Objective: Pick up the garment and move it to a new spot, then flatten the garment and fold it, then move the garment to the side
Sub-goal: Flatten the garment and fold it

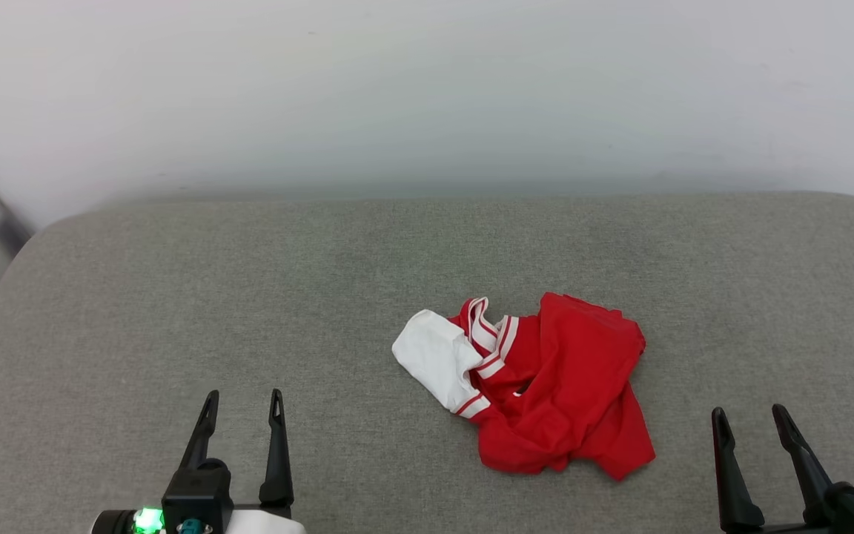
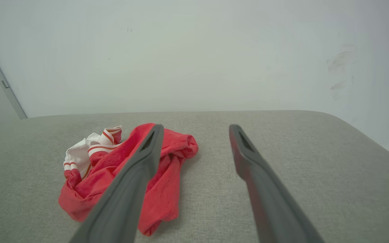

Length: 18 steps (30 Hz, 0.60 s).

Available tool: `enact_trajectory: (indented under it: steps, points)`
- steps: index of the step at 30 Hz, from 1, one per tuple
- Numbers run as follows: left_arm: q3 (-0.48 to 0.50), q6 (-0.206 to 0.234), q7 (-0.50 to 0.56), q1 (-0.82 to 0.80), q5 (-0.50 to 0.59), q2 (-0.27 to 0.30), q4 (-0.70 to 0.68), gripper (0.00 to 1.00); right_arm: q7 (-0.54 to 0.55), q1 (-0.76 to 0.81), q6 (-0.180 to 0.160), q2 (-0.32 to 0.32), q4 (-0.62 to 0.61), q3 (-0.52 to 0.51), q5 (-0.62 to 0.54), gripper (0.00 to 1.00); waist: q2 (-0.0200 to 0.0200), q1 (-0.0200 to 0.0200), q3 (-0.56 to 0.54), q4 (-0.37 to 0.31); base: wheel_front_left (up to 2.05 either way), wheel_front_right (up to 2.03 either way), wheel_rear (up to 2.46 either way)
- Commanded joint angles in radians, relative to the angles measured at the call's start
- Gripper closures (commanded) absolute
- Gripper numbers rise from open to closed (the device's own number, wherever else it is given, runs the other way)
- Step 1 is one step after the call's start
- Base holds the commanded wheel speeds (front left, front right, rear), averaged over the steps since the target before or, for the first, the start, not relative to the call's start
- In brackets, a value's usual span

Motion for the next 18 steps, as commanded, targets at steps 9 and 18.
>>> enact_trajectory:
  steps: [9,18]
  points:
    - [0.065,-0.068,-0.003,0.036,0.042,-0.055,0.024,0.00,-0.002,0.033,-0.001,0.002,0.015,0.004,0.040,0.00,0.0000,0.0000,-0.011,0.008,0.00,0.00,0.00]
    - [0.113,-0.118,-0.003,0.046,0.075,-0.089,0.036,0.00,-0.002,0.033,-0.001,0.002,0.007,0.011,0.061,0.00,0.0000,0.0000,-0.013,0.014,0.00,0.00,0.00]
